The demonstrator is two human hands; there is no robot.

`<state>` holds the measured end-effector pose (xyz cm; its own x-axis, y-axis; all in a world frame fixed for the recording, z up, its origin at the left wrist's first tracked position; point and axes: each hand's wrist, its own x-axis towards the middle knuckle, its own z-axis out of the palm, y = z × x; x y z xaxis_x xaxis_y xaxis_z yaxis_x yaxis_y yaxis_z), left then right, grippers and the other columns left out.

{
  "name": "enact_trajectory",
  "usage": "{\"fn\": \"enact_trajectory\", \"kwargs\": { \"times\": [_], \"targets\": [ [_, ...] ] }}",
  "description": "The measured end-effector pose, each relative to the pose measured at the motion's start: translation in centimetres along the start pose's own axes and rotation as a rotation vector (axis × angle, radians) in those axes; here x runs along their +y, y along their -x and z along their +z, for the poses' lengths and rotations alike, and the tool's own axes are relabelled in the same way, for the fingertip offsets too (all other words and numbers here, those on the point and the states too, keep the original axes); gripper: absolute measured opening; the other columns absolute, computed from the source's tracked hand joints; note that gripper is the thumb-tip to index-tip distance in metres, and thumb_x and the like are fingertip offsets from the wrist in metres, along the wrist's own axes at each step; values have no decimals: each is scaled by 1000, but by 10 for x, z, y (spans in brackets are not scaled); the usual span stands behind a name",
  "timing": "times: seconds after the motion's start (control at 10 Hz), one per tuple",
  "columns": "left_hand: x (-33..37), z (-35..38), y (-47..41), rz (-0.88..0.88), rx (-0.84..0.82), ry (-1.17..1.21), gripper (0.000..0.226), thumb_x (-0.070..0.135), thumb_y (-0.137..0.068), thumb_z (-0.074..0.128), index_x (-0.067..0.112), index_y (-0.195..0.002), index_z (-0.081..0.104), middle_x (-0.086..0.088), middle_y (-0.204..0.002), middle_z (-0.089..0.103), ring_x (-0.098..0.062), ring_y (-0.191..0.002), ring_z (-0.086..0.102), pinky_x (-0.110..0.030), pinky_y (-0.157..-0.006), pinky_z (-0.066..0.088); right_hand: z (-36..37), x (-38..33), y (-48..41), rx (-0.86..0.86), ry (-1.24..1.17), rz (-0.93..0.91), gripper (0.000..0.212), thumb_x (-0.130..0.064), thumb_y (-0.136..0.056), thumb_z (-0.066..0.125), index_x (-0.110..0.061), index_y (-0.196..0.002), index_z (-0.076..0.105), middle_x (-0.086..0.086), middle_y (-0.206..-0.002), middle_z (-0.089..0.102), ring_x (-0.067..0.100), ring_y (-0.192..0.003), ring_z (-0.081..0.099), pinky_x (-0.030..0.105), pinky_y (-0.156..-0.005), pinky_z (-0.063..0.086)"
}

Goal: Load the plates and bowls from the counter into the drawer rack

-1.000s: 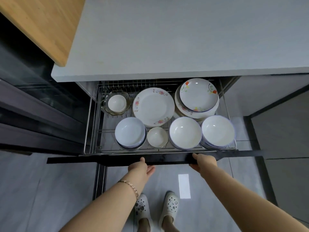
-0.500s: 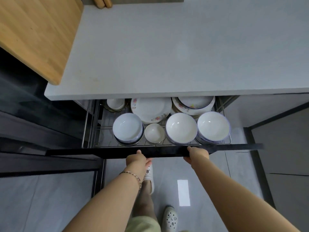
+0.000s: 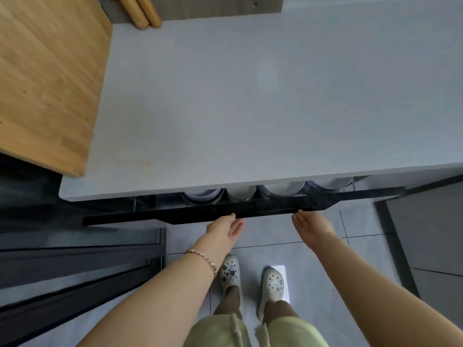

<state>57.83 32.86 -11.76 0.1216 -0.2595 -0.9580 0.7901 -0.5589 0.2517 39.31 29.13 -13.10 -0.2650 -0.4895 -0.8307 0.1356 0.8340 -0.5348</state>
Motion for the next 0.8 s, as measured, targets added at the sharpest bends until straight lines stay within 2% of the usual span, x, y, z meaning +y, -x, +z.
{"fn": "enact_trajectory", "kwargs": {
  "times": [0.1,0.2,0.3,0.4,0.5,0.6,0.7,0.8],
  "targets": [
    [16,13,-6,34,-11,33,21,-15,-91,41,-3,-76,48,-18,-75,52,-23,-70,54,-40,-106,41,14,-15,-2,-98,-45,32,39,-5,-98,37,4,-136,41,14,-144,44,26,-133,43,23,-100,42],
    [29,26,-9,60,-35,59,26,-21,-88,38,-3,-73,47,-17,-74,51,-21,-68,53,-39,-98,43,20,-32,-6,-38,308,-148,35,-23,-97,45,-15,-129,56,-1,-138,54,14,-132,45,10,-96,31],
    [37,35,-13,82,-16,70,29,-24,-86,35,-3,-71,47,-17,-74,51,-22,-68,53,-39,-99,44,26,-49,-15,-28,240,-129,31,-28,-98,42,-28,-116,67,-8,-119,68,13,-132,44,14,-89,38],
    [43,40,-14,102,-28,54,31,-25,-86,31,-2,-72,47,-17,-77,51,-25,-71,54,-39,-92,46,31,-58,-22,-176,-248,110,40,2,-95,34,-10,-120,63,8,-85,75,27,-133,45,17,-64,53],
    [45,42,-11,127,-49,8,35,-25,-86,27,2,-78,48,-14,-85,52,-27,-97,57,-41,-89,47,29,-59,-27,-227,-272,132,38,13,-90,36,1,-125,44,22,-124,57,33,-129,48,25,-82,50],
    [41,39,-9,143,-32,-220,40,-18,-91,34,6,-120,48,-14,-117,58,-25,-122,52,-46,-99,44,20,-61,-26,-305,-81,118,52,14,-90,41,-4,-138,33,23,-130,54,33,-119,56,33,-88,48],
    [29,43,-5,198,97,-523,28,-2,-95,40,9,-115,56,-11,-103,61,-22,-92,62,-33,-78,50,14,-63,-19,-335,544,42,51,5,-91,46,-3,-140,33,27,-129,55,34,-105,60,35,-76,51],
    [22,53,18,317,104,-1060,32,0,-94,36,13,-65,44,-5,-71,49,-20,-68,51,-25,-58,42,13,-72,-11,-381,1064,-104,37,-2,-90,47,5,-126,52,21,-108,62,29,-94,60,30,-69,44]
  ]
}}
